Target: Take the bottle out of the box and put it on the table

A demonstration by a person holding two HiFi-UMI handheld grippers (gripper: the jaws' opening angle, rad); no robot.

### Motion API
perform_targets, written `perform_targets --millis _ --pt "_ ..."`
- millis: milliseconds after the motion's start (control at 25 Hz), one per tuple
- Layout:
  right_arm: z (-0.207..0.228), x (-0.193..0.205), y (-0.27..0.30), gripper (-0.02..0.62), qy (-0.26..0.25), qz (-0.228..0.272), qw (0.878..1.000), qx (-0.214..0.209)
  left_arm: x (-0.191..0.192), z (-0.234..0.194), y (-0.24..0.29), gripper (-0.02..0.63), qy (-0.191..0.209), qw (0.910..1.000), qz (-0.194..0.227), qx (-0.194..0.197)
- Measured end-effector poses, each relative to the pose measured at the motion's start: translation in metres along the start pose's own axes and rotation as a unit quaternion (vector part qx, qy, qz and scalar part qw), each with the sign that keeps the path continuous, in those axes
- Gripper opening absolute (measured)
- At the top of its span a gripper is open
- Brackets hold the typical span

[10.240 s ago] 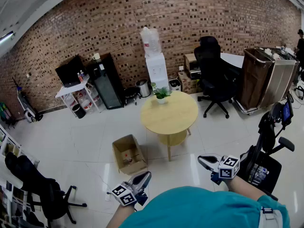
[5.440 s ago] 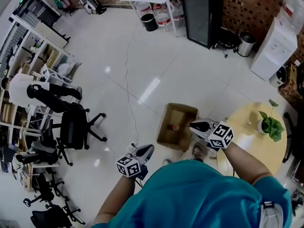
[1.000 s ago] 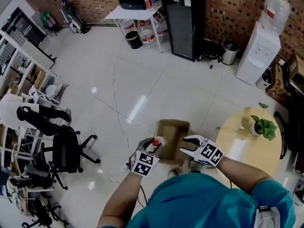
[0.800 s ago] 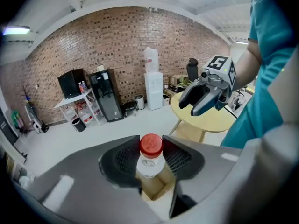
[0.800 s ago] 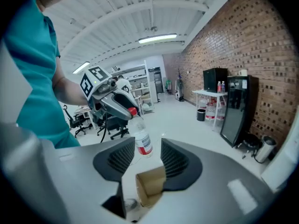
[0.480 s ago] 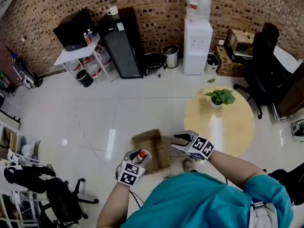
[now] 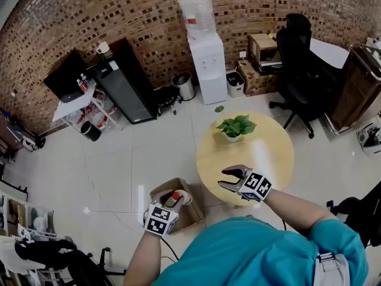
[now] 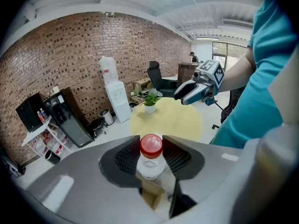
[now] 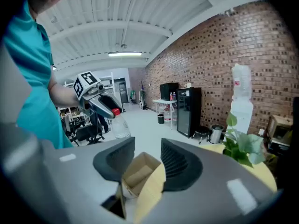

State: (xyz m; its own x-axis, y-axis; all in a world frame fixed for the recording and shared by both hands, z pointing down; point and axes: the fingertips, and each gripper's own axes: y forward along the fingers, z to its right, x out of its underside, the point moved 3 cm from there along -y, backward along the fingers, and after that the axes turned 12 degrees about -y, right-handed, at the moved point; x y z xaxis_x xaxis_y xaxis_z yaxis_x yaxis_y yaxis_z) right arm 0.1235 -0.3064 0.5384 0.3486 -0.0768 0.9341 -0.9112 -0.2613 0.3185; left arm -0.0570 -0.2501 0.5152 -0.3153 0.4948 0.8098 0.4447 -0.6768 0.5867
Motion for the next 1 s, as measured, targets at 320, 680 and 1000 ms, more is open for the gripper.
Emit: perform_targets --millis 320,680,1000 --pt "0.055 0.048 -0.104 0.173 0.012 -0.008 0.999 0.036 -0.075 0.063 0.080 0.149 0.010 0.9995 0.006 0.028" --pt "0.105 0.113 -0.138 0.173 0.051 -0.039 0.988 0.144 -0.113 0.090 0.194 0.149 0.121 0.9827 0.002 0.140" --pt "0.080 0.182 -0.150 0.173 0.107 -0.050 0.955 0.272 -0.069 0.136 0.260 0.149 0.249 0.9344 -0.009 0.255"
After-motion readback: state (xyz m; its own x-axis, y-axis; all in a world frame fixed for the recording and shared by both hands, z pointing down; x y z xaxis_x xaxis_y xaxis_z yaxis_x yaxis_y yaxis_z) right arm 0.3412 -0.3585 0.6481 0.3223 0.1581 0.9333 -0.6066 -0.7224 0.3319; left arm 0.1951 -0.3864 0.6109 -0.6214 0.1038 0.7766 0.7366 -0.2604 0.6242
